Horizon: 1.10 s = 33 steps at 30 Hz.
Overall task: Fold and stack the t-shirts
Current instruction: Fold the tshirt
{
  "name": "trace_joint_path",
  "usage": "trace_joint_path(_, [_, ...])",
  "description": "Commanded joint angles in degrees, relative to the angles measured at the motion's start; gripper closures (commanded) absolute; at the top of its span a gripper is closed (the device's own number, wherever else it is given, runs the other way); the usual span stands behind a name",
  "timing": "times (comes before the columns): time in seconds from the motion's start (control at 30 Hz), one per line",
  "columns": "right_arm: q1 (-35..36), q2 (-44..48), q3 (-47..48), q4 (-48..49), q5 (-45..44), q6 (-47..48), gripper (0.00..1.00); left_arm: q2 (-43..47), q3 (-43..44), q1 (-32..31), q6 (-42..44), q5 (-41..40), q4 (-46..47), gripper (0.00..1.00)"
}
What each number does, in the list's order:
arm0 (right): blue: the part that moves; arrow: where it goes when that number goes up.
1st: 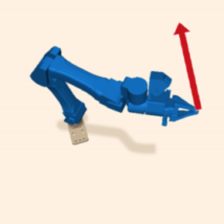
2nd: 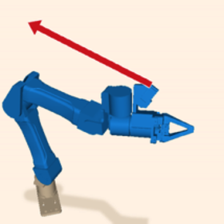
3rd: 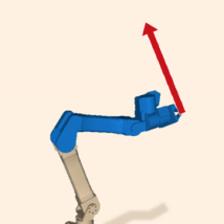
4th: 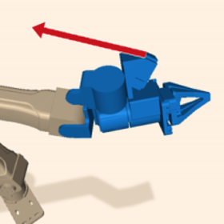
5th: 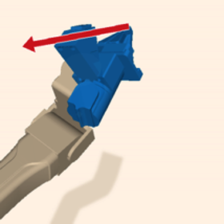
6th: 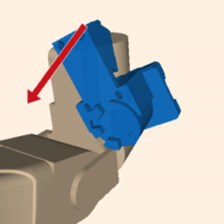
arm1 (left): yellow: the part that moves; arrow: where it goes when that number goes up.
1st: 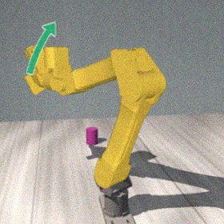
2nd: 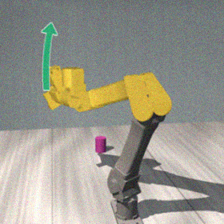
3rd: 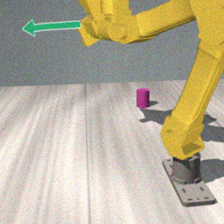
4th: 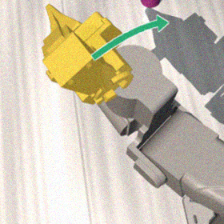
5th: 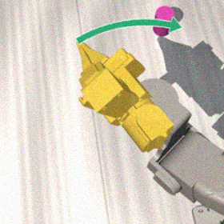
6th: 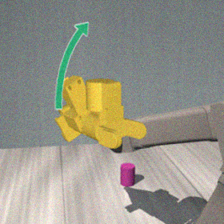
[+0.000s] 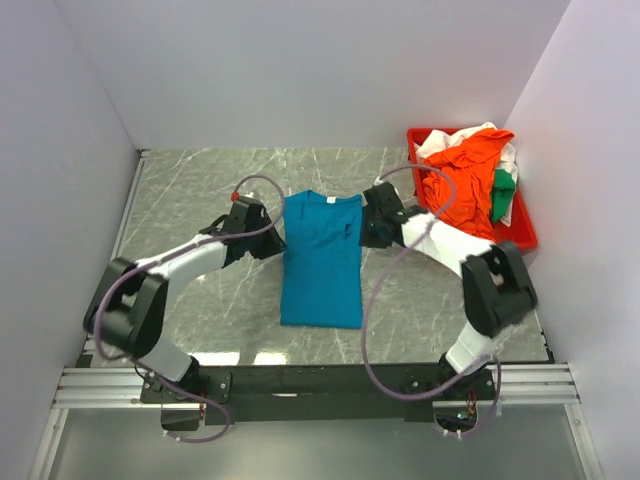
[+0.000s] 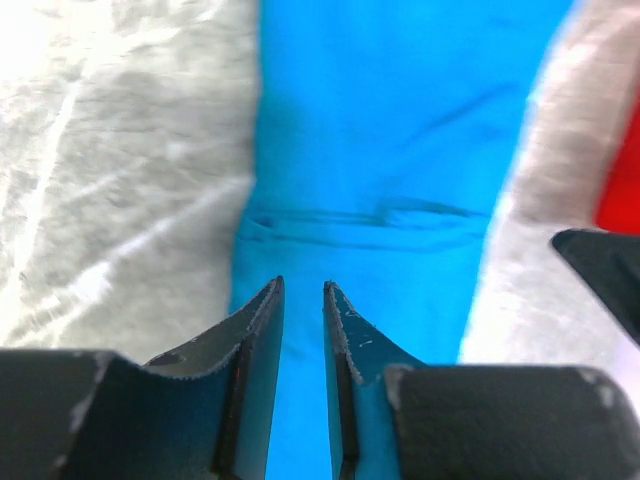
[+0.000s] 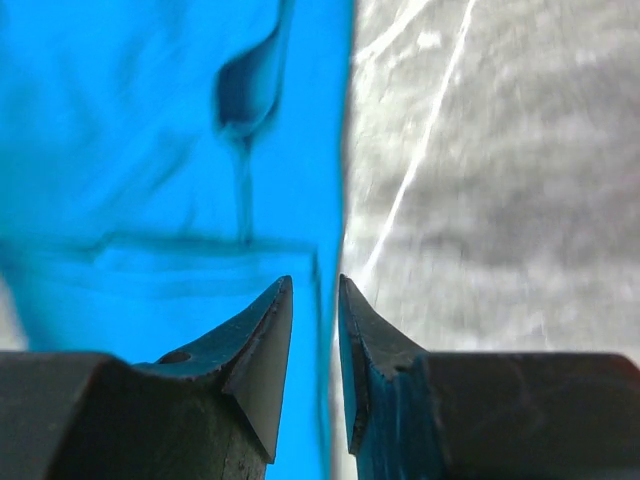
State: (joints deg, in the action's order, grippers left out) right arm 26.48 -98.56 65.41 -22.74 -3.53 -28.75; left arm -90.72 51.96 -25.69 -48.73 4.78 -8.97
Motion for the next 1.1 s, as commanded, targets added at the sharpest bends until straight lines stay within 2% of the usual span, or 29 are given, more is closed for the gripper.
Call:
trace_joint_path(0.0, [1.2,8.8,-5.5,2.0,3.3,-1.4,0.67,5.8,-3.3,-1.1,0.4,2.5,1.1,0.71])
trace_joint_path(0.2, [5.6,13.0,-15.5,8.5,7.7,-5.6,0.68,6.9,-7.9,-6.6,-1.6,1.6,3.2,0.75])
trace_joint_path(0.47, [5.6,7.8,-19.6,12.5,7.5,-6.2,0.69,5.6,-18.4,-7.4,-7.0,0.1,10.2,0.84])
trace_joint_path(0.6, [5.6,7.2,-20.4,13.0,7.0,-6.2,0.69,6.9,-20.3,-8.2,-8.0,-0.4,10.6,0.87])
trace_joint_path(0.77, [5.7,9.7,-20.4,11.7,6.3,-6.1,0.69,11.1,-20.1,-8.3,-8.1,-0.7,9.1,0.86])
trace_joint_path(0.9, [5.6,13.2,-20.9,9.9,5.6,-5.8,0.69,16.4,-19.4,-8.4,-7.8,-1.3,4.1,0.84])
trace_joint_path(1.07, [5.6,21.6,-25.1,8.2,7.1,-6.8,0.67,21.6,-21.4,-9.0,-8.3,2.5,2.6,0.8])
